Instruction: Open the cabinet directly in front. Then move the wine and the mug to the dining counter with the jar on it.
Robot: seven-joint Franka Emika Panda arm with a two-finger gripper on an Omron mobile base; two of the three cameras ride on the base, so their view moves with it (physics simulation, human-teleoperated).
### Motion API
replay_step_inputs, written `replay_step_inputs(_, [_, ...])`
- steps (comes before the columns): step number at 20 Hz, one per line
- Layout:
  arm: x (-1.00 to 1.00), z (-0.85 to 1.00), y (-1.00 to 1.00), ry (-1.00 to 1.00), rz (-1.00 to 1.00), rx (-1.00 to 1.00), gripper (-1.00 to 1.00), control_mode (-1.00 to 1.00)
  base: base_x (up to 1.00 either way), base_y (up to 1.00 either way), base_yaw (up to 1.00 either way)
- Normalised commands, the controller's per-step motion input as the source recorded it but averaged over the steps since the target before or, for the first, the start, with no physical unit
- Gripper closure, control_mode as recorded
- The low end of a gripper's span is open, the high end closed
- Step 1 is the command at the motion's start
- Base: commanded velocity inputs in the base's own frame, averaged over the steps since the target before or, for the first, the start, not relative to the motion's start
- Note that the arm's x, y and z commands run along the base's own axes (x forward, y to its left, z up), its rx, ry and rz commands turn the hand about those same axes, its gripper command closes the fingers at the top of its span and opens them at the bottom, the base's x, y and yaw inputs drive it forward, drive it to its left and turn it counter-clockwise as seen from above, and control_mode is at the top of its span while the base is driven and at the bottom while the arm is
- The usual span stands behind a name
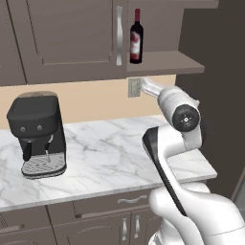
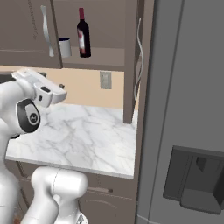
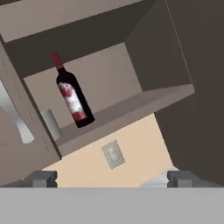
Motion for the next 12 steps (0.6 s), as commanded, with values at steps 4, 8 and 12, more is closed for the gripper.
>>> replay_step_inputs(4, [-0.11, 0.38, 0.62, -0.34, 0.14, 0.00, -1.00, -1.00, 0.00, 0.00, 0.00])
replay_step_inputs(8, [0.00, 0.04, 0.00, -0.02, 0.00, 0.01, -1.00, -1.00, 0.00, 0.00, 0.00])
replay_step_inputs(12, [0.00, 0.32, 0.16, -0.02, 0.00, 0.00, -1.00, -1.00, 0.00, 0.00, 0.00])
